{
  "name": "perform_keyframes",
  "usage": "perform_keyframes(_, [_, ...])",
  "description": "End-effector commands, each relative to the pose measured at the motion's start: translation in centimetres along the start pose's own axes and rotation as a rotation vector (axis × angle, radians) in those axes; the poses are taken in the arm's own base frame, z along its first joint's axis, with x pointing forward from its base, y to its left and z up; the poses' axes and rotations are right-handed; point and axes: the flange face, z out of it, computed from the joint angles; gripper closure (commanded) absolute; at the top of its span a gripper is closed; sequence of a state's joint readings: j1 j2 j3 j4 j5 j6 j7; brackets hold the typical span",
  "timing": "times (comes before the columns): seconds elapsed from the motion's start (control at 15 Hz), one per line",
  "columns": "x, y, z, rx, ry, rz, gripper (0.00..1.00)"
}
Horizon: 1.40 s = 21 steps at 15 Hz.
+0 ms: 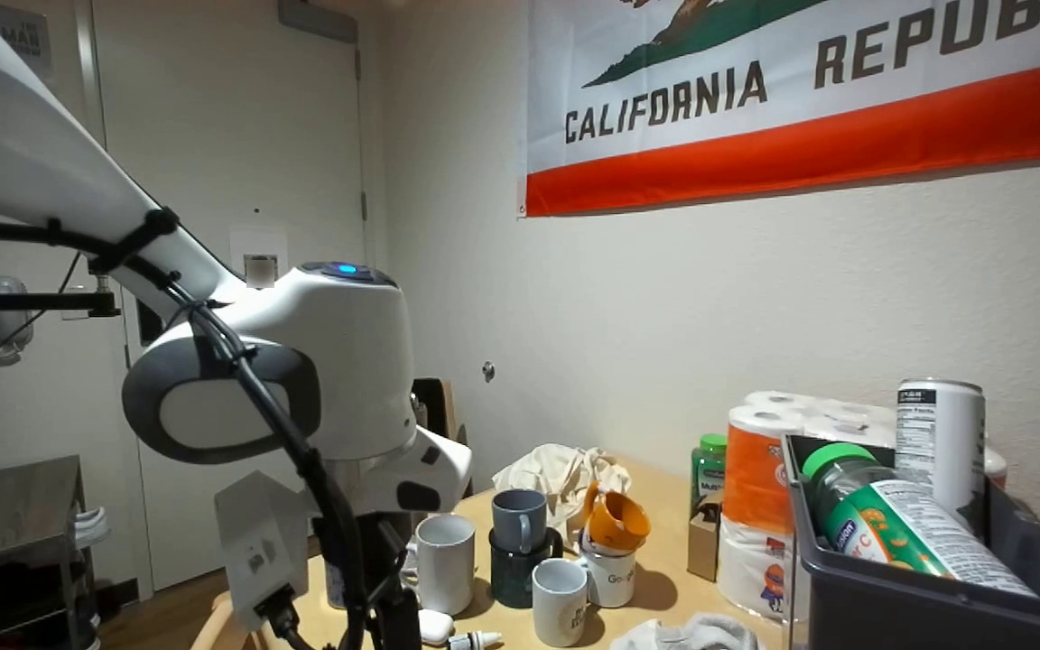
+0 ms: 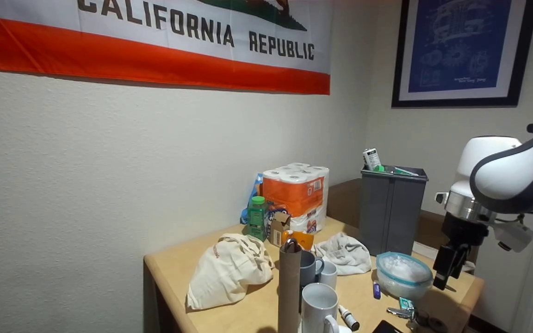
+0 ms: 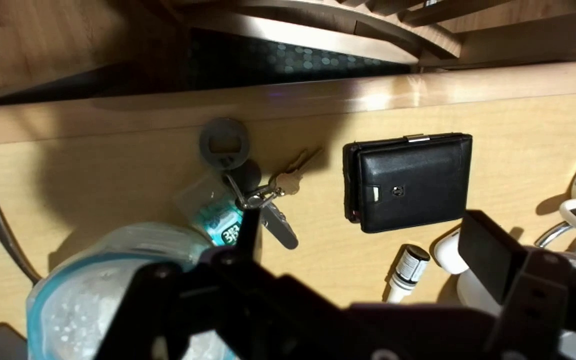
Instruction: Put the keys in the white cup
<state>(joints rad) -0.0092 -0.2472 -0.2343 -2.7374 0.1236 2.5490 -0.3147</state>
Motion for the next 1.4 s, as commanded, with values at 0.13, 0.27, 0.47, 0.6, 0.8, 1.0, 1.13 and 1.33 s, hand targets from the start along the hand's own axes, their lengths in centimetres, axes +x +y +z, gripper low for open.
perform_keyframes(0.13, [0.0,2.3,4.5,0.000,0.015,-0.001,0.00])
perform_keyframes(0.27, [0.1,2.7,5.8,-0.009,0.023,-0.005,0.00])
perform_keyframes(0.47, [0.2,3.6,7.7,-0.028,0.028,-0.014,0.00])
perform_keyframes(0.6, [0.2,4.0,8.8,-0.031,0.026,-0.011,0.00])
perform_keyframes(0.8, [0.7,4.5,10.4,-0.024,0.024,-0.006,0.00])
perform_keyframes(1.0, [1.8,4.6,12.0,-0.013,0.023,-0.011,0.00])
perform_keyframes(1.13, [2.8,4.5,13.1,-0.009,0.017,-0.024,0.00])
perform_keyframes(1.33, [3.5,4.8,15.0,-0.018,-0.009,-0.038,0.00])
